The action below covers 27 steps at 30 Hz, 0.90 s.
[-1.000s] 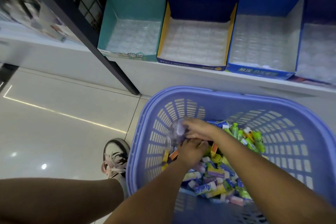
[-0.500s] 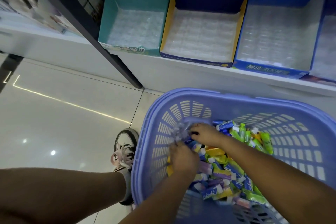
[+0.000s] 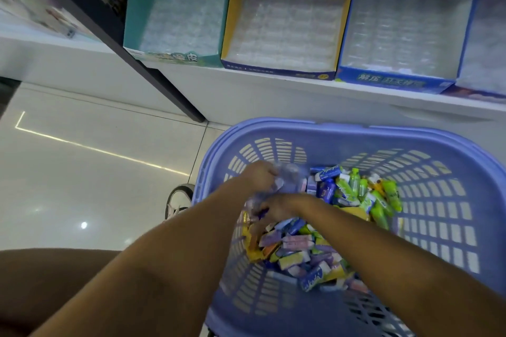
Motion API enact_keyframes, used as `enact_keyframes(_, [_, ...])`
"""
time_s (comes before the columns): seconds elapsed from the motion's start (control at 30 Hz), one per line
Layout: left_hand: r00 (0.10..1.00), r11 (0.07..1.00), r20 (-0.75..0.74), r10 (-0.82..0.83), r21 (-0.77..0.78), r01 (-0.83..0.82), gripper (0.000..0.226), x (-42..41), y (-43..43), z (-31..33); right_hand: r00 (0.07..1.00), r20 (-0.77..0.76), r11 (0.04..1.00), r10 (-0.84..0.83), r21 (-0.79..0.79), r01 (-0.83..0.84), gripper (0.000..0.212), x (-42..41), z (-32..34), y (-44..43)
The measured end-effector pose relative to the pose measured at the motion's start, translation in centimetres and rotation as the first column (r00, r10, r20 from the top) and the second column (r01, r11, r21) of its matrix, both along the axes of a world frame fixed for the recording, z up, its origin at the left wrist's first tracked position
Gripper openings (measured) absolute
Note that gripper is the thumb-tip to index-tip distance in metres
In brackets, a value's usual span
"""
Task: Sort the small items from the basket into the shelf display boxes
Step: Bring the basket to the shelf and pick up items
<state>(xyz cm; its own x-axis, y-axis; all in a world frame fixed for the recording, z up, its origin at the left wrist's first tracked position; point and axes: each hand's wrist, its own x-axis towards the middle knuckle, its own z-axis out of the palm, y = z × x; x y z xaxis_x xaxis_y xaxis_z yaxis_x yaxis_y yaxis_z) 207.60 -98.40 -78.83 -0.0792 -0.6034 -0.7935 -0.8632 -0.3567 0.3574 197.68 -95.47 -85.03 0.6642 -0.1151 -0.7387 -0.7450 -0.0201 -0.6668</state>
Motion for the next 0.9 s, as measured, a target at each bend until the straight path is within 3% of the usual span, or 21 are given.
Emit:
enact_keyframes(0.07, [0.962, 0.967, 0.092, -0.256, 0.027, 0.255, 0.033, 0.0, -1.1, 0.3, 0.99, 0.035, 0.989, -0.133, -0.067, 0.135, 0.036, 0.9, -0.3, 1.2])
enact_keyframes(0.13, [0.857, 0.879, 0.199, -0.475, 0.055, 0.474, 0.03, -0.1, -0.9, 1.1, 0.982, 0.033, 0.981, -0.184, -0.06, 0.186, 0.039, 1.8, -1.0, 1.6])
enact_keyframes(0.23, [0.63, 0.701, 0.324, -0.706, 0.187, 0.688, 0.031, 0.5, 1.1, 1.3, 0.998, -0.025, 0.998, -0.063, -0.004, 0.063, 0.026, 2.5, -0.9, 0.8])
enact_keyframes(0.27, [0.542, 0.623, 0.333, -0.771, 0.223, 0.75, 0.033, 0.9, 1.9, 1.1, 1.0, -0.031, 1.0, 0.004, 0.019, -0.003, 0.031, 2.4, -0.8, 0.4])
enact_keyframes(0.33, [0.395, 0.492, 0.357, -0.846, 0.241, 0.836, 0.035, 1.8, 3.2, 0.8, 0.996, -0.054, 0.997, 0.072, 0.011, -0.072, 0.068, 2.0, -0.6, 0.4])
enact_keyframes(0.37, [0.362, 0.464, 0.369, -0.856, 0.238, 0.853, 0.034, 2.1, 3.4, 0.5, 0.998, -0.053, 1.0, 0.025, 0.02, -0.024, 0.07, 2.0, -1.0, 0.7])
enact_keyframes(0.43, [0.322, 0.424, 0.357, -0.877, 0.261, 0.867, 0.03, 2.0, 3.2, -0.1, 0.989, -0.029, 0.987, -0.148, 0.06, 0.149, 0.05, 2.2, -1.4, 1.6])
enact_keyframes(0.5, [0.308, 0.404, 0.334, -0.891, 0.272, 0.873, 0.021, 1.6, 2.7, -0.7, 0.978, -0.02, 0.976, -0.206, 0.076, 0.207, 0.034, 2.3, -1.8, 1.9])
enact_keyframes(0.57, [0.32, 0.411, 0.326, -0.89, 0.266, 0.872, 0.019, 1.5, 2.1, -0.9, 0.987, -0.028, 0.982, -0.158, 0.1, 0.16, 0.033, 1.8, -1.8, 1.6])
enact_keyframes(0.63, [0.373, 0.456, 0.322, -0.87, 0.239, 0.857, 0.021, 1.4, 1.3, -0.8, 0.99, -0.045, 0.973, -0.137, 0.181, 0.143, 0.036, 1.3, -2.0, 0.9])
enact_keyframes(0.77, [0.424, 0.501, 0.31, -0.851, 0.238, 0.832, 0.006, 0.8, 0.0, -0.8, 0.935, -0.062, 0.865, -0.348, 0.364, 0.346, 0.061, 0.7, -1.6, 0.0])
enact_keyframes(0.8, [0.439, 0.521, 0.334, -0.834, 0.216, 0.826, 0.012, 0.7, -0.2, -0.9, 0.927, -0.064, 0.852, -0.37, 0.375, 0.366, 0.065, 0.6, -1.5, -0.1])
enact_keyframes(0.9, [0.519, 0.612, 0.407, -0.751, 0.135, 0.779, 0.012, 0.5, -0.4, -1.3, 0.952, -0.061, 0.871, -0.299, 0.39, 0.298, 0.064, 0.4, -1.3, -0.1])
